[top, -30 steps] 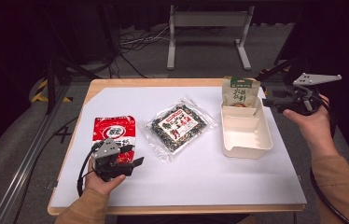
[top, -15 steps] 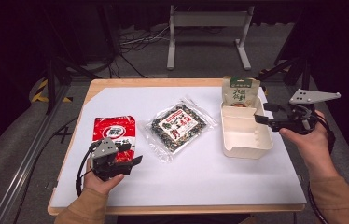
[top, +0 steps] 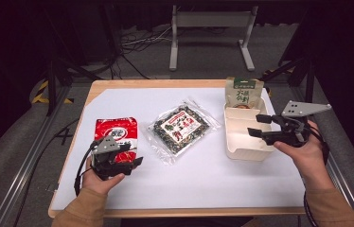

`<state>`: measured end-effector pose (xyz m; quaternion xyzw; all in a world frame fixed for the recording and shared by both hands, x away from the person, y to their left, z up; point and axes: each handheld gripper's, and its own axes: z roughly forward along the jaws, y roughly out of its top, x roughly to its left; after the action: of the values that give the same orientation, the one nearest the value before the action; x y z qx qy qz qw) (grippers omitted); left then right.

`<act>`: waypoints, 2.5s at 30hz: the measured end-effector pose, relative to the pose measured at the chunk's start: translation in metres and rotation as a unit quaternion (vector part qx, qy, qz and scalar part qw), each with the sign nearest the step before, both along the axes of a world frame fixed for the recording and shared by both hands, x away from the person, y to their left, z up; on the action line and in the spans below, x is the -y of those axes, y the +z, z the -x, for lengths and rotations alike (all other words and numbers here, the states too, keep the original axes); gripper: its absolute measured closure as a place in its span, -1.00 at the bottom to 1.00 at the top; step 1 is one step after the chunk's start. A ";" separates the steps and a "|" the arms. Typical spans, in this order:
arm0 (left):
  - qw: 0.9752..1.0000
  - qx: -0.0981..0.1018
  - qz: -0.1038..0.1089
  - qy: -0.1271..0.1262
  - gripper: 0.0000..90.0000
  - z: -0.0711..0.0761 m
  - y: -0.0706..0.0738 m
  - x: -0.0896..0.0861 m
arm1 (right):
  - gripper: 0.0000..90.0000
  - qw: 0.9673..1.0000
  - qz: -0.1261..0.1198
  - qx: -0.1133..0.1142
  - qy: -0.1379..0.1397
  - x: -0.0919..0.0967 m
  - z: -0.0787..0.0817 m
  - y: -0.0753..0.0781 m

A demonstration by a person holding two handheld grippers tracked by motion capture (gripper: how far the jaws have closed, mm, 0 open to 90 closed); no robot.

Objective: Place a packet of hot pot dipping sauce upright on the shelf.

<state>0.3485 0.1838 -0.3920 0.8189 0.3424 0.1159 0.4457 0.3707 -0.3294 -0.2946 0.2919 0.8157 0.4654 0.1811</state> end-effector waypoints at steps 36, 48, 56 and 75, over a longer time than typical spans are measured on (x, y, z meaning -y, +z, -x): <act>0.995 -0.007 -0.004 0.104 -0.49 -0.066 0.039 -0.070 | -0.18 0.999 0.006 -0.016 0.050 -0.042 0.011 -0.038; 0.986 0.008 0.007 0.165 -0.48 -0.089 0.030 -0.091 | -0.19 0.998 0.009 -0.019 0.061 -0.051 0.012 -0.046; 0.982 0.028 -0.006 0.188 -0.41 -0.103 0.022 -0.097 | -0.19 0.997 0.015 -0.024 0.070 -0.059 0.012 -0.053; 0.973 -0.037 -0.004 0.227 -0.16 -0.136 -0.012 -0.126 | -0.20 0.998 0.007 -0.023 0.065 -0.055 0.020 -0.057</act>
<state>0.4847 0.3098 -0.4044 0.7253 0.5352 0.1851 0.3914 0.3511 -0.2743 -0.3515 0.2476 0.8403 0.4633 0.1338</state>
